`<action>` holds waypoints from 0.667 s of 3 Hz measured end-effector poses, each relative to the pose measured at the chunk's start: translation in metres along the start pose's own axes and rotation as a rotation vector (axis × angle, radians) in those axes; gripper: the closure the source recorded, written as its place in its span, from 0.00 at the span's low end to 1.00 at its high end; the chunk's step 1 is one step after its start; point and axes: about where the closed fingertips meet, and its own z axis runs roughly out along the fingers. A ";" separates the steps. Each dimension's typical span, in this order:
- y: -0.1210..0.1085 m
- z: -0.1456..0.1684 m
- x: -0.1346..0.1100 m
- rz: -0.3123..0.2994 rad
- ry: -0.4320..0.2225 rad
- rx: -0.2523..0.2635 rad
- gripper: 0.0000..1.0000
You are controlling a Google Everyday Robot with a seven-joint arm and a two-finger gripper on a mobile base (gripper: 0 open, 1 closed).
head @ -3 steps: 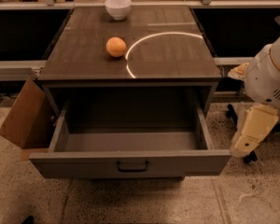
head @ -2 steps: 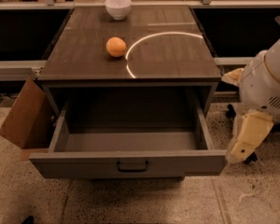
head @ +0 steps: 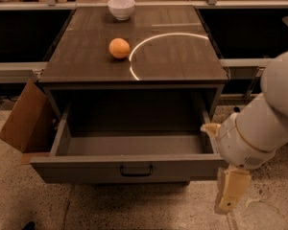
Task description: Close top drawer
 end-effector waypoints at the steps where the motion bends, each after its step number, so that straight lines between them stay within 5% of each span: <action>1: 0.016 0.034 0.006 -0.006 0.008 -0.045 0.00; 2: 0.020 0.039 0.008 -0.005 0.011 -0.052 0.00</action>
Offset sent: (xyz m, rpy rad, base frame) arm -0.0119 0.0046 -0.0297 -0.0051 0.0347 0.0159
